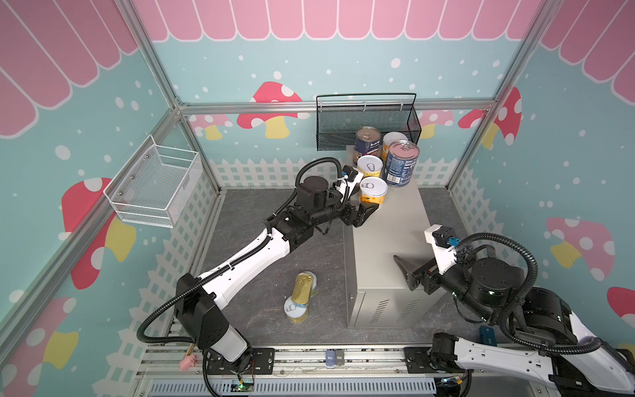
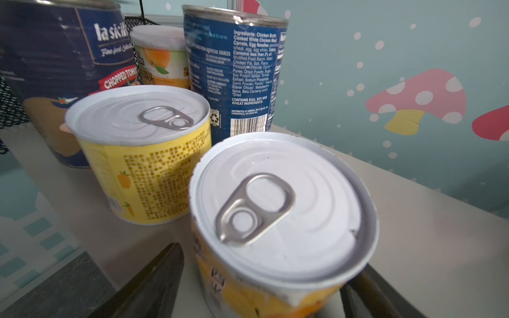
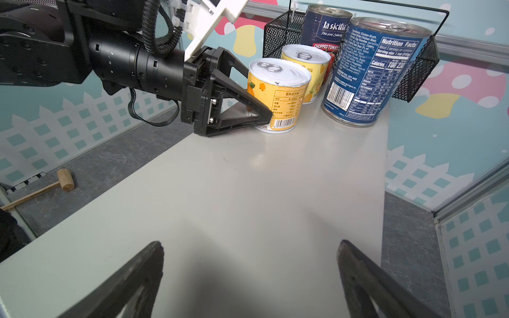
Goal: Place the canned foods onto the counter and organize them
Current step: 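Open the left gripper and release the tall yellow can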
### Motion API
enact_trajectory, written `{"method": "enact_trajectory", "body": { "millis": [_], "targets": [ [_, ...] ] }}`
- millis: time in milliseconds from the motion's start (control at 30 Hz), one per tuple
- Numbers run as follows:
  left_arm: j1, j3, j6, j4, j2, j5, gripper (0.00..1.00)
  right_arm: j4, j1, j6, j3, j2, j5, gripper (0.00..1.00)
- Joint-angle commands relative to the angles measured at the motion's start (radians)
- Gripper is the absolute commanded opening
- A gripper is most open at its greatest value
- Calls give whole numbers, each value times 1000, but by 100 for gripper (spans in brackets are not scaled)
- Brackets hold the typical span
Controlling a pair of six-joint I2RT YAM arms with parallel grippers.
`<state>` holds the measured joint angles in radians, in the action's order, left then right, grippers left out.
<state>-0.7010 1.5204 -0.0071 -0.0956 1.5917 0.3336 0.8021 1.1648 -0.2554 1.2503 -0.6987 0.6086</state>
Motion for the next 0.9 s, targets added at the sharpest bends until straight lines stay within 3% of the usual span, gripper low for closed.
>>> {"method": "enact_trajectory", "body": {
  "millis": [0,867],
  "targets": [
    [0,16,24,-25,27,1,84,-14,-2,-13,-14,15,-4,99],
    [17,45,20,-18,81,33,75,-20,-2,-12,-26,32,8,99]
  ]
}}
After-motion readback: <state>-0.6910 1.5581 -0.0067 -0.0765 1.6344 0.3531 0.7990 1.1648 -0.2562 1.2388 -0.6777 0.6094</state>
